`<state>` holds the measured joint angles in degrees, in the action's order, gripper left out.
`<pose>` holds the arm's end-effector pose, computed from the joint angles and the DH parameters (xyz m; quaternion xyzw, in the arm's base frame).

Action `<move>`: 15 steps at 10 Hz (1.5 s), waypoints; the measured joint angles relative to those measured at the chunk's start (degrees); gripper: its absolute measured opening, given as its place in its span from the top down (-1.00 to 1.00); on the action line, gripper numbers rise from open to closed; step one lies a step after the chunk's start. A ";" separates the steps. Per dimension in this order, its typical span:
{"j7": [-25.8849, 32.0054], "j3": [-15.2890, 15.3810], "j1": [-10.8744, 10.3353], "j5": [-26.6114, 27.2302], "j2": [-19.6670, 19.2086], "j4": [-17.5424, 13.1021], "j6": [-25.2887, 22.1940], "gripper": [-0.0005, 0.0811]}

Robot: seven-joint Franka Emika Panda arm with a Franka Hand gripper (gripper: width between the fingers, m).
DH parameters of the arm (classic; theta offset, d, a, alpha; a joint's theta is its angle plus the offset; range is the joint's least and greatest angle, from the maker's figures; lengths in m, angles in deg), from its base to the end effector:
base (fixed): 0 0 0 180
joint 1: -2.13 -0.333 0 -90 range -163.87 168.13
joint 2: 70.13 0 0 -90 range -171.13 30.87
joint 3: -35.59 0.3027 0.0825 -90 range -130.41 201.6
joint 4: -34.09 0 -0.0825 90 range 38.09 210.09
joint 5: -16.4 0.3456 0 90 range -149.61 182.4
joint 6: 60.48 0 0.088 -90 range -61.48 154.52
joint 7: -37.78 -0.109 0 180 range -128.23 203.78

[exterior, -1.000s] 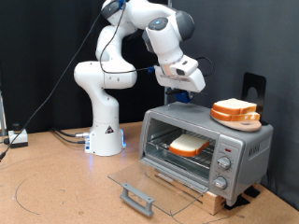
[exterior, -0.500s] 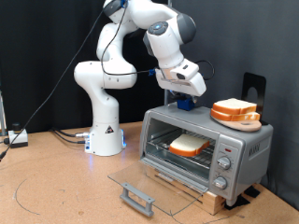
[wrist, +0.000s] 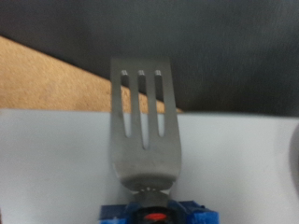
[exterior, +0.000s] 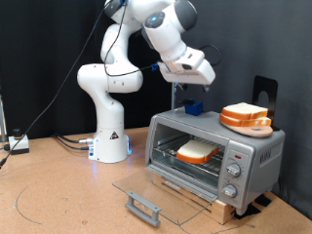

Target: Make a piece of toast with the oven

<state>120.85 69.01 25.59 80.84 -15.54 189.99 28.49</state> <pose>0.2542 0.1549 0.4412 -0.7776 -0.5296 -0.1392 0.3090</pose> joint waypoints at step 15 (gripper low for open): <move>10.17 -6.25 19.27 -12.63 -12.97 -3.67 6.68 -0.99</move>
<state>131.02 62.76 44.86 68.21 -28.51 186.32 35.18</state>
